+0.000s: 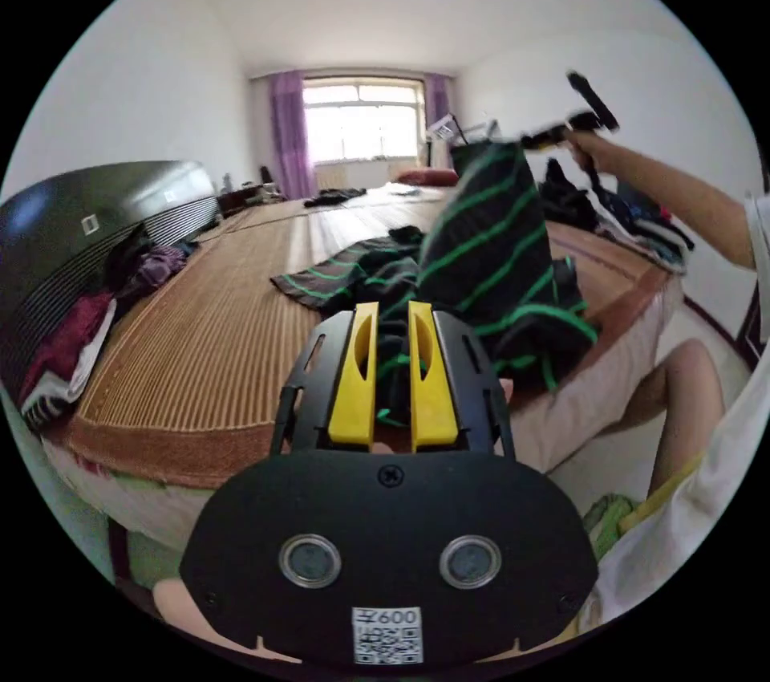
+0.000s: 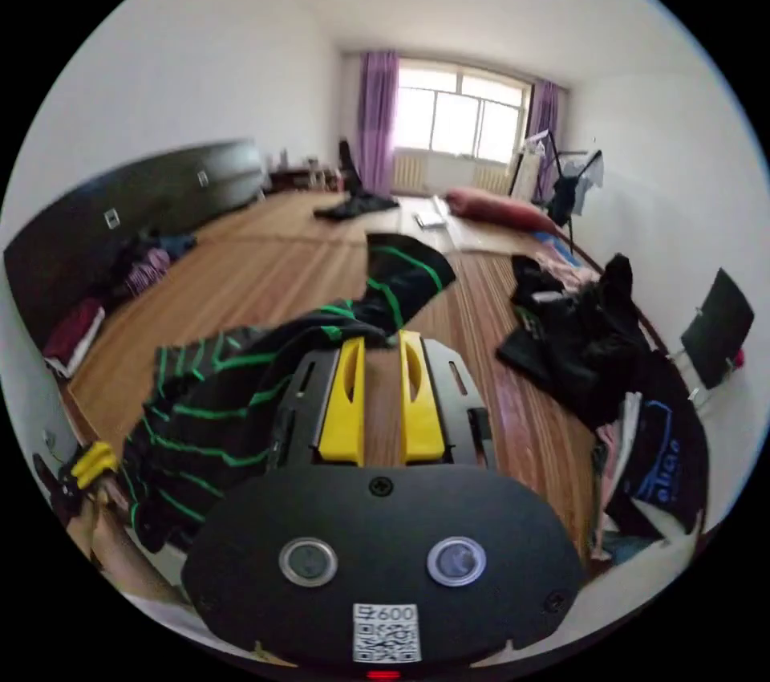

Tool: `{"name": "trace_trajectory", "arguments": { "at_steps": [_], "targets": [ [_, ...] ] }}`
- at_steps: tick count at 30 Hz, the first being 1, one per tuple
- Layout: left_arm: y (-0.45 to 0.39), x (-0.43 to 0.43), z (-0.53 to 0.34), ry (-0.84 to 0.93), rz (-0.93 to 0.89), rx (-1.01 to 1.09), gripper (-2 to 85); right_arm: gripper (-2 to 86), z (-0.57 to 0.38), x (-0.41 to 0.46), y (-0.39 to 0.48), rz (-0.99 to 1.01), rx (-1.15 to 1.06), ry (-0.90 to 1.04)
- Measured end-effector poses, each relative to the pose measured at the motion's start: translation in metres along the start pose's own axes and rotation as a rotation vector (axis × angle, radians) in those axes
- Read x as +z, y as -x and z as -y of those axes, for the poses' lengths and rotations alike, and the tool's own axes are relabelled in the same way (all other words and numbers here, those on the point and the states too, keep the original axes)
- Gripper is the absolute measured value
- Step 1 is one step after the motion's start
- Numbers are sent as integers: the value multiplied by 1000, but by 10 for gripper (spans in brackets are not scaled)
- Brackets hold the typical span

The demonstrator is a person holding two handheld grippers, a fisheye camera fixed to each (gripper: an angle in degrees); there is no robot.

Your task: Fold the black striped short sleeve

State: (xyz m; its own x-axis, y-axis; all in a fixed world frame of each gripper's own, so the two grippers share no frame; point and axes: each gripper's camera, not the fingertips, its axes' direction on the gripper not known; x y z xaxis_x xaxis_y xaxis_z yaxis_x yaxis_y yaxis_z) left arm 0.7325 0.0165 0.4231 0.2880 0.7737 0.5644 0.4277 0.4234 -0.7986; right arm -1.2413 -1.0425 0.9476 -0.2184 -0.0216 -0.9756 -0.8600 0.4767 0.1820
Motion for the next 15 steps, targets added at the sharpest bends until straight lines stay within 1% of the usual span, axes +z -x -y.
{"name": "trace_trajectory", "arguments": {
  "at_steps": [2,4,5,7,8,9,11,12,13,14,15],
  "targets": [
    [2,-12,0,-9,-5,19,86,87,-33,5,-14,-77,-58,25],
    [-13,-19,-1,-28,-57,109,102,109,-73,-4,-22,-82,-136,-17],
    [-28,-21,-2,-38,-90,167,114,121,-99,-12,-25,-34,-164,-38],
    [-54,-15,-3,-29,-157,255,126,126,-136,-28,-21,131,-235,-64],
    [-75,-4,-4,5,-195,335,132,123,-161,-39,-9,253,-325,-78],
    [-90,12,-5,64,-186,381,136,117,-184,-50,6,318,-405,-91],
    [-102,42,-9,161,-190,408,134,106,-219,-68,32,375,-514,-134],
    [-105,61,-14,247,-244,425,127,101,-238,-79,47,418,-571,-144],
    [-107,70,-18,305,-276,444,112,100,-246,-83,53,438,-582,-154],
    [-111,80,-25,412,-320,473,80,99,-262,-93,63,474,-613,-177],
    [-111,69,-32,398,-312,453,62,99,-274,-100,69,490,-635,-194]
  ]
}}
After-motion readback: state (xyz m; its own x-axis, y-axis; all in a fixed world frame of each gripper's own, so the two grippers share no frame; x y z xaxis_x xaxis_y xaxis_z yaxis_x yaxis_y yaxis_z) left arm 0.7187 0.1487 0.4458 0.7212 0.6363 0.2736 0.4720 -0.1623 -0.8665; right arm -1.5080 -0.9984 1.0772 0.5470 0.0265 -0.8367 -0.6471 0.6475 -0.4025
